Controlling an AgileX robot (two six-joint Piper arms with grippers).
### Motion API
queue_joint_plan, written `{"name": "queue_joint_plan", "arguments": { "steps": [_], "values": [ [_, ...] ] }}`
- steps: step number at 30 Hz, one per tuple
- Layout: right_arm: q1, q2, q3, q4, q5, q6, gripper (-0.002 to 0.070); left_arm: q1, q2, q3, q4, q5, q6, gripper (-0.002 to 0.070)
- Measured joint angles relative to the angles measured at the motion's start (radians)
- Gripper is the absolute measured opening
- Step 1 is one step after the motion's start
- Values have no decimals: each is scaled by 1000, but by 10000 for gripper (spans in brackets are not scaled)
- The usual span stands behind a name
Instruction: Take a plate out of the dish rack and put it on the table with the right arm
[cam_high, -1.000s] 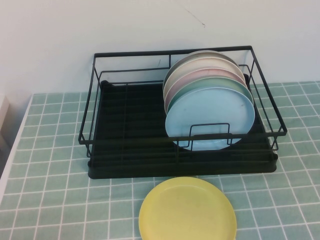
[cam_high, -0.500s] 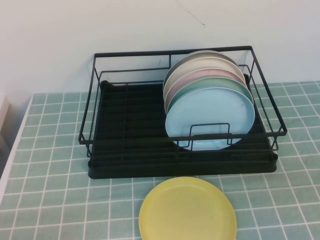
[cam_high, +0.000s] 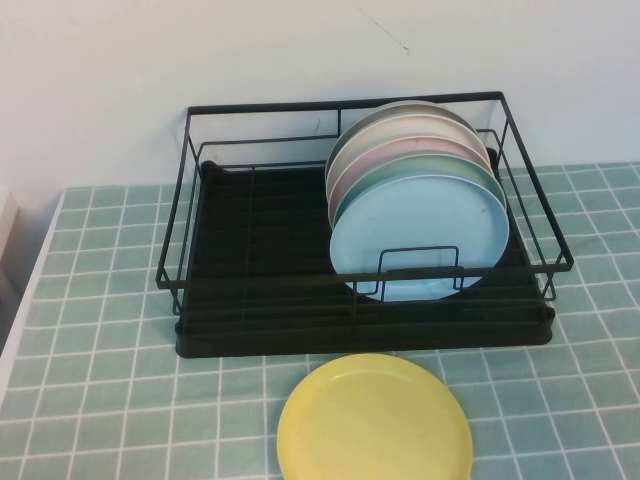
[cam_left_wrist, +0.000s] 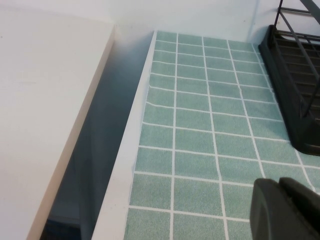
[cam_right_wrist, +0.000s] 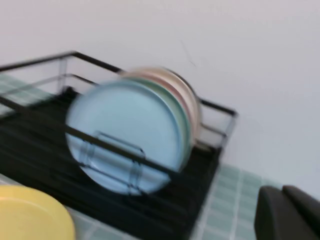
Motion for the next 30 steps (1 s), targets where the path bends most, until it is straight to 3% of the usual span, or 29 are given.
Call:
{"name": "queue_joint_plan", "arguments": {
  "steps": [4, 8, 12, 18, 24, 30],
  "values": [
    [-141, -154, 170, -191, 20, 286, -1, 0, 0, 0, 0, 0, 0, -3],
    [-305, -226, 276, -252, 19, 368, -1, 0, 0, 0, 1, 0, 0, -3],
    [-392, -229, 292, -308, 18, 439, -1, 0, 0, 0, 4, 0, 0, -3],
    [-371, -229, 292, -357, 117, 529, -1, 0, 0, 0, 5, 2, 0, -3],
    [-251, -229, 291, -363, 141, 562, -1, 0, 0, 0, 5, 2, 0, -3],
    [-233, -229, 291, -363, 145, 564, -1, 0, 0, 0, 5, 2, 0, -3]
  ]
}}
